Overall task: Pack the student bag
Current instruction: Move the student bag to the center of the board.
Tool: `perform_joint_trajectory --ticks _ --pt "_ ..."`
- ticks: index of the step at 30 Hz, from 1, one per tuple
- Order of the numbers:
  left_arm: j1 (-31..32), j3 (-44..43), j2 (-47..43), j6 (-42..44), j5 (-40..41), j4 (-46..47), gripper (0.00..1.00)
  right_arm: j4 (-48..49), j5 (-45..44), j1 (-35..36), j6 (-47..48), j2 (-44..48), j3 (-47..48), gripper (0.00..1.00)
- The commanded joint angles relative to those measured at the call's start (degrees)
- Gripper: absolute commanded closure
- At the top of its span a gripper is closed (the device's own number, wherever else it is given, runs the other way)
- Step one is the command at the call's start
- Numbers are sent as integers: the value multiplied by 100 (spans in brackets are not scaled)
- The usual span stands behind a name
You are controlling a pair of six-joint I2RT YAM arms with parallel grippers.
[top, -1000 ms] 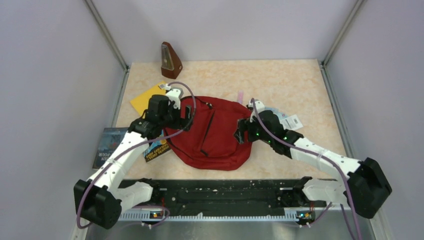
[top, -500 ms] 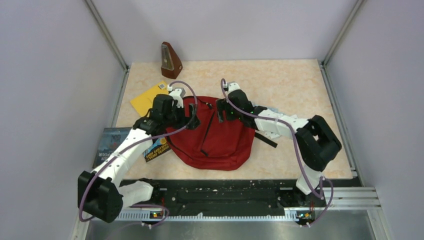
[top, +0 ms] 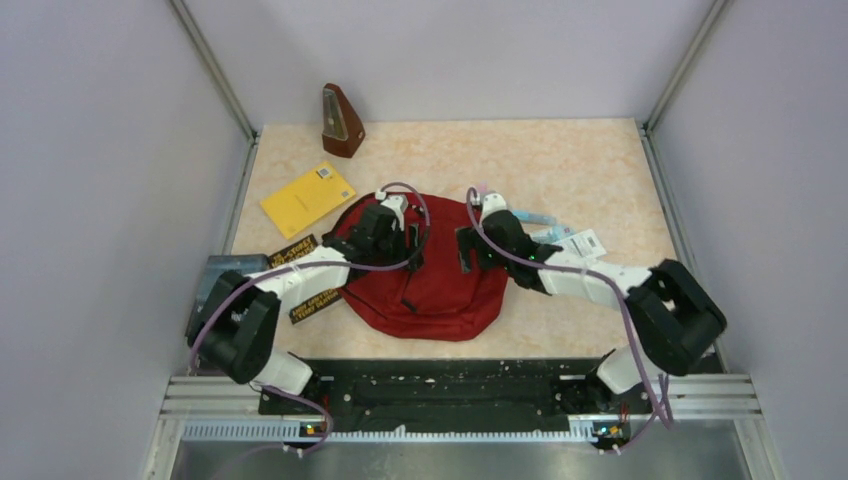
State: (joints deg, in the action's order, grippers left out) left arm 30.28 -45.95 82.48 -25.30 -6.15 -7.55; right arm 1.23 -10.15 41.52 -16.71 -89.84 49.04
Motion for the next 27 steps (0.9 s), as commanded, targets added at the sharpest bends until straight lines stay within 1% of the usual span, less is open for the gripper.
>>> perform_joint_trajectory --ticks 1,2,5,7,8,9,14,17,18,20,23,24,26,27 --pt "328 -58 466 233 706 623 39 1226 -149 45 266 1113 -671 15" --pt "405 -64 581 266 790 631 52 1299 -127 41 303 1258 -748 15" --pt "708 -37 775 217 971 607 81 1272 -134 41 291 1575 -856 15" --pt "1011 81 717 73 1161 639 94 953 -413 41 108 1721 -833 15" --pt "1192 144 659 -33 1313 648 98 725 -613 37 -12 1777 -814 15" --pt "1376 198 586 -173 1424 650 100 480 -801 39 -140 1844 -797 15" --pt "2386 316 168 -1232 1972 462 100 -528 -1357 41 -604 2330 -976 15" --pt "2819 256 8 -1907 2265 276 100 -1088 -1657 45 -806 2742 -1140 15" --pt "2932 201 -34 -2043 2328 175 97 -1284 -1792 41 -867 2878 -1176 15" --pt "3114 65 -124 -2200 2431 24 83 -1608 -1908 45 -894 3120 -1215 14" --pt "3168 -153 -301 -2235 2488 -201 53 -2001 -2000 42 -909 3383 -1238 14" --pt "3170 -237 -369 -2171 2560 -283 45 -2071 -2006 41 -905 3456 -1239 14" --pt "3168 -490 -494 -2120 2824 -496 34 -2145 -2010 41 -917 3538 -1245 14" --pt "3163 -590 -534 -2060 3040 -566 30 -2153 -2008 41 -927 3568 -1254 14"
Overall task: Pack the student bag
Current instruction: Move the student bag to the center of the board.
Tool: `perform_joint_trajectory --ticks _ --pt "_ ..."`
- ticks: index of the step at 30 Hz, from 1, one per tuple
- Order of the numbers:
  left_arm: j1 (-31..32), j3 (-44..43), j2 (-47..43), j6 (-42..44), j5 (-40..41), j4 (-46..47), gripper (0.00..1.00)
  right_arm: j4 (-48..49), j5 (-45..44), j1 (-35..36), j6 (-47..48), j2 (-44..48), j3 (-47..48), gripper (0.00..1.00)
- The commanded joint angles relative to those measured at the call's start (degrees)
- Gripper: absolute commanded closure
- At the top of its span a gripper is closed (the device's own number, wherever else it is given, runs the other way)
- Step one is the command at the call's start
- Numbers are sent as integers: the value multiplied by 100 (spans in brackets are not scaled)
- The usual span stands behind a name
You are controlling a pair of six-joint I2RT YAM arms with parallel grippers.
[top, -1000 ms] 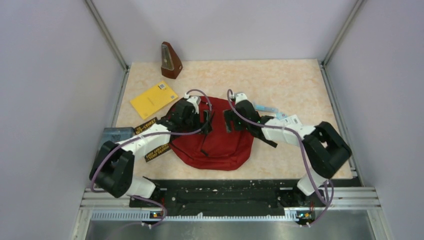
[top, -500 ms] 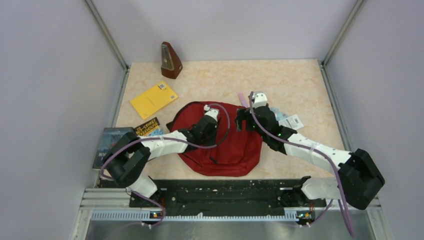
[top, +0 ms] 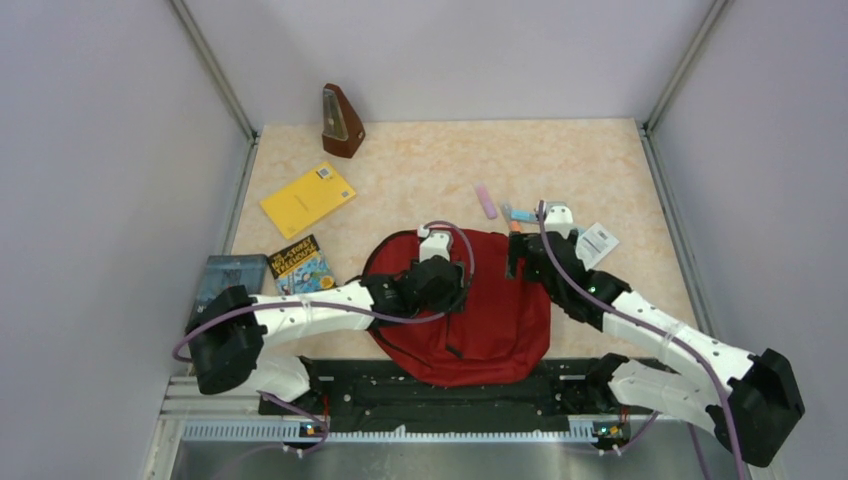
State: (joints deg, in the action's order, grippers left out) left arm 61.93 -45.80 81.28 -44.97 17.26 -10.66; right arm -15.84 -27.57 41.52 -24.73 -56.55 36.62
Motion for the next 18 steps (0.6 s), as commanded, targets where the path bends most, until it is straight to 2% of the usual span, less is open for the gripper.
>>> perform_joint_trajectory --ticks 1,4,6,9,13,18 --pt "-10 -686 -445 22 899 -258 26 -435 -246 41 -141 265 -33 14" --pt "-190 -933 -387 330 1274 -193 20 -339 -174 41 -226 304 -98 14" --pt "-572 -1077 -206 336 1054 -92 20 -256 -50 41 -294 314 -136 16" --pt "-1022 -1085 35 311 797 307 25 -120 183 41 -347 346 -180 17" --pt "-1347 -1339 524 313 630 488 37 -44 413 41 -314 351 -198 18" --pt "-1485 -1644 1122 -180 517 280 37 -81 456 41 -254 339 -223 18"
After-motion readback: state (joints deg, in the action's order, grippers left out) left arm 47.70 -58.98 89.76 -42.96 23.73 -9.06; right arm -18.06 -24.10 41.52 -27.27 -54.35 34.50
